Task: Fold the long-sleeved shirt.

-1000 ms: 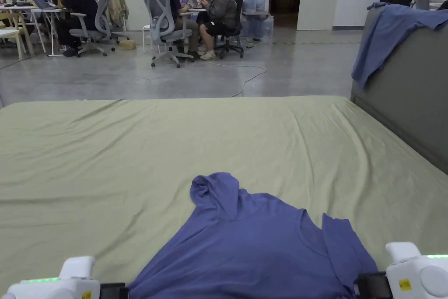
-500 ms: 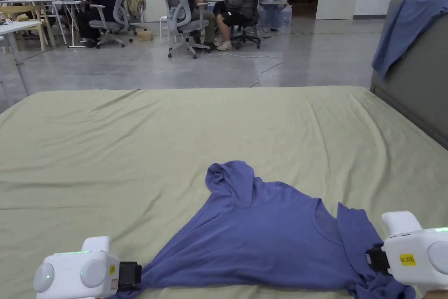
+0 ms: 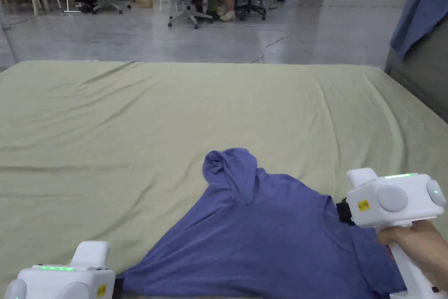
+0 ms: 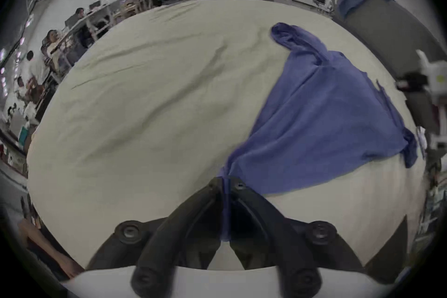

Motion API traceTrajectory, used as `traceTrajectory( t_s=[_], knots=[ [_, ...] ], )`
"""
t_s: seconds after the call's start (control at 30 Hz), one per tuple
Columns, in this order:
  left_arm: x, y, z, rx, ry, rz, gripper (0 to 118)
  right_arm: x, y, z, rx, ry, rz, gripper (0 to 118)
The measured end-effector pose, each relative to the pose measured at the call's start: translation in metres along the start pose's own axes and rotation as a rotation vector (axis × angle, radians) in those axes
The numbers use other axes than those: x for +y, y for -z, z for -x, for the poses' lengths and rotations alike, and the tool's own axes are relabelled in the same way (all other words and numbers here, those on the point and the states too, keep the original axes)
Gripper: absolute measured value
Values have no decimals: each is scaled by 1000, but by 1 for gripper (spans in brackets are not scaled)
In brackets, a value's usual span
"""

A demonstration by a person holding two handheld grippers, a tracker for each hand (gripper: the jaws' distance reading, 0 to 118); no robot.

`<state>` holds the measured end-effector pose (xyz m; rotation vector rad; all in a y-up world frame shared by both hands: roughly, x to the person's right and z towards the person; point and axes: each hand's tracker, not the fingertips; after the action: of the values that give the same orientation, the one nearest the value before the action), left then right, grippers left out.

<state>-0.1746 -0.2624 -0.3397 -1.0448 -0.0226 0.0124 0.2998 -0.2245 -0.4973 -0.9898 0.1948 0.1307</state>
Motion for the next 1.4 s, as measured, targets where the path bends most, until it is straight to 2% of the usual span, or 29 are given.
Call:
traceTrajectory(
  t_s=[0.1, 0.17, 0.2, 0.27, 0.33, 0.43, 0.47, 0.5, 0.53, 0.57, 0.6, 0.63, 0.67, 0.7, 0.83, 0.93, 1.0, 1.07, 1.1, 1.17, 1.33, 1.4],
  knots=[
    [7, -8, -3, -31, -3, -1, 1, 50, 34, -4, 16, -23, 2, 13],
    [12, -11, -3, -45, -15, -2, 1, 80, 58, -3, 41, -16, 28, 66],
    [15, -12, -3, -37, -9, -21, 1, 94, 71, -2, 57, -27, 46, 82],
    [18, -12, -2, -54, -15, -16, 1, 117, 94, 6, 37, -61, 64, 80],
    [21, -10, -6, -44, -4, -13, 1, 130, 118, 14, -22, -96, 105, 80],
    [24, -9, -6, -50, 4, -7, 1, 134, 155, 24, -2, -75, 191, 80],
    [24, -9, -6, -50, 6, -8, 1, 130, 166, 26, 5, -67, 219, 74],
    [24, -9, -6, -47, 10, -6, 1, 123, 178, 30, 1, -69, 264, 61],
    [24, -8, -6, -44, 14, -6, 1, 113, 185, 38, 12, -61, 240, 60],
    [25, -7, -7, -40, 17, -6, 1, 113, 181, 40, -42, -76, 177, 60],
    [25, -6, -6, -34, 20, -10, 1, 114, 176, 40, -37, -76, 201, 54],
    [25, -4, -6, -32, 16, -5, 1, 117, 168, 38, -35, -72, 202, 37],
    [25, -3, -5, -29, 12, -4, 1, 117, 156, 43, -6, -60, 203, 5],
    [27, 0, -4, -18, 1, -17, 1, 114, 147, 45, -19, -73, 188, 0],
    [72, -2, 1, 50, 30, -126, 1, 103, 113, 37, -42, -106, 170, 0],
    [133, -24, 8, 73, 36, -278, 1, 122, 52, 1, -43, 0, 19, 0],
    [181, -47, 9, 61, 33, -353, 1, 142, 2, -20, -71, -8, -65, 0],
    [227, -74, 10, 17, -8, -425, 1, 169, -48, -38, -158, -43, -134, 0],
    [255, -91, 10, -10, -46, -466, 1, 184, -78, -46, -180, -67, -183, 0],
    [302, -127, 4, -17, -26, -544, 1, 213, -134, -60, -210, -89, -260, 0],
    [406, -240, -19, -9, -67, -812, 1, 293, -265, -68, -268, -16, -486, 0],
    [438, -277, -26, 1, -82, -887, 1, 318, -302, -65, -317, -20, -584, 0]
  ],
)
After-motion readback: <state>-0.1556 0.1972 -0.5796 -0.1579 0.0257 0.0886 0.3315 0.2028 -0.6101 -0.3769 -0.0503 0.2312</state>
